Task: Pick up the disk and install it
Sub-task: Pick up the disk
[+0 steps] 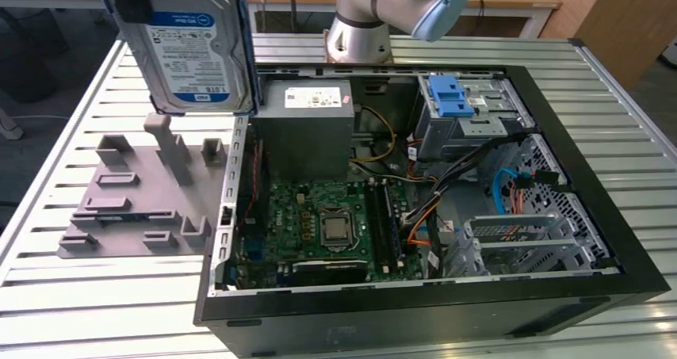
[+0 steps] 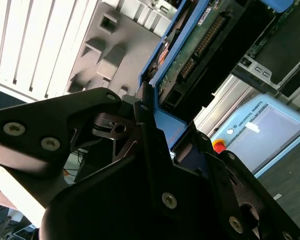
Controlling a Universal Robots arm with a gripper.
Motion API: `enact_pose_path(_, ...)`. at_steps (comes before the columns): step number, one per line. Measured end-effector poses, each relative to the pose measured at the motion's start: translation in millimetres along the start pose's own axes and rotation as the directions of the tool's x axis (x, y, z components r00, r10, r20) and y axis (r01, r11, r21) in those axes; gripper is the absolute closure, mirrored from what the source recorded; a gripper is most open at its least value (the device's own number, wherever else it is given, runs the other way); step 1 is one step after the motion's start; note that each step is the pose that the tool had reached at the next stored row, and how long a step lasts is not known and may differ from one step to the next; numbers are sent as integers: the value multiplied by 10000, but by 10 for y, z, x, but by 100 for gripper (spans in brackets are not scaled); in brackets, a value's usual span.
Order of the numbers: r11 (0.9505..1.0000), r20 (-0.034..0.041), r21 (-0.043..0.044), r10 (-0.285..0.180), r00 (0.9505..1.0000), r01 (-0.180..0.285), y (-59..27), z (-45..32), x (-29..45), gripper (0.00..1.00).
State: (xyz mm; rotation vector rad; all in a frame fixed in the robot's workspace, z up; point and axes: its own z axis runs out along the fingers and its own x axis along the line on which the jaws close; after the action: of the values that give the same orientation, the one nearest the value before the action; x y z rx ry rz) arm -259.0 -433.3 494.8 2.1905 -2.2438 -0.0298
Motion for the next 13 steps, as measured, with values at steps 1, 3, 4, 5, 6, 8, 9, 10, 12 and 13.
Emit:
enact_pose_path(1,10000,0,0,0,10000,0,-34,-1,0,64)
enact_pose_path(3,10000,-1,-1,0,10000,0,-101,-2,-1,64)
enact_pose_path(4,10000,-1,-1,0,10000,0,-134,-2,-1,64)
enact_pose_path(5,10000,-1,-1,0,10000,0,-164,-2,-1,64)
enact_pose_path(6,10000,0,0,0,10000,0,-195,-2,-1,64)
enact_pose_path(8,10000,0,0,-1,10000,1,-243,-2,-1,64)
enact_pose_path(9,10000,0,-1,0,10000,0,-263,-3,-2,64)
enact_pose_path(10,10000,0,0,0,10000,0,-302,-3,-2,64)
enact_pose_path(12,10000,0,-1,0,10000,0,-333,-3,0,64)
enact_pose_path(13,10000,0,0,0,10000,0,-349,-3,1,64)
